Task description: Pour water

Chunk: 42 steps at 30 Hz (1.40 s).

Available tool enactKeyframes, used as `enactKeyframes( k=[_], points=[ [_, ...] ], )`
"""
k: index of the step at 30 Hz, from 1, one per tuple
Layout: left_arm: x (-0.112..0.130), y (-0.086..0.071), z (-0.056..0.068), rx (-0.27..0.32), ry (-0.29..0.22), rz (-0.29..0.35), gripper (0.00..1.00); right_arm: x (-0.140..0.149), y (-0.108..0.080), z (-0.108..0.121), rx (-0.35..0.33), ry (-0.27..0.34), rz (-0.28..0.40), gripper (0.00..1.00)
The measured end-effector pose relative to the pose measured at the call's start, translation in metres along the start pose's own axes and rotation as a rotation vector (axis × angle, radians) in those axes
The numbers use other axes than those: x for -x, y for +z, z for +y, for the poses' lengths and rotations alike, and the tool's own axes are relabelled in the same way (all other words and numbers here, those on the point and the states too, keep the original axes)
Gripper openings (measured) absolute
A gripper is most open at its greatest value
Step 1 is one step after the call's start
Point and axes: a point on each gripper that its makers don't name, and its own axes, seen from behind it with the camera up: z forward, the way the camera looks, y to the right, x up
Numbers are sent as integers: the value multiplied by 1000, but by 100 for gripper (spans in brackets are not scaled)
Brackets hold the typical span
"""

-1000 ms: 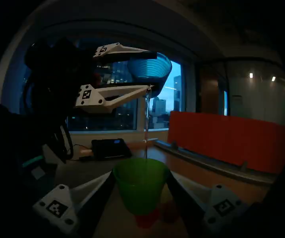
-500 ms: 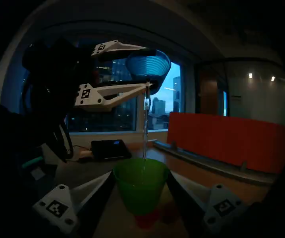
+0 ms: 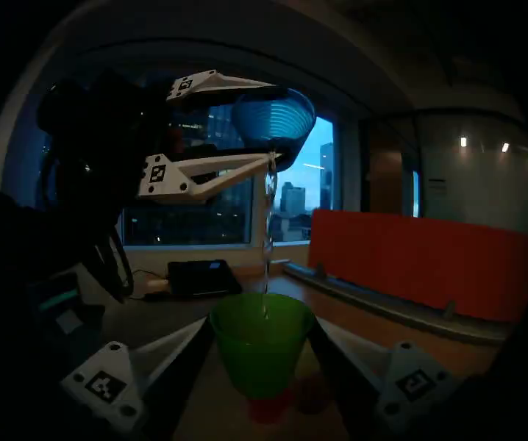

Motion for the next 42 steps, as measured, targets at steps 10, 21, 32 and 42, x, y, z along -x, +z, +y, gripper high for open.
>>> enactKeyframes(
  k=[10, 21, 32, 42],
  points=[
    [-3, 3, 2, 0, 36, 4, 88, 0, -1, 0, 2, -2, -1, 91],
    [-7, 4, 0, 5, 90, 11, 88, -1, -2, 2, 5, -1, 4, 91],
    [-13, 7, -4, -3, 154, 24, 88, 0, -3, 5, 7, 0, 6, 91],
    [-17, 10, -4, -9, 217, 28, 88, 0, -5, 7, 11, 1, 6, 91]
  ],
)
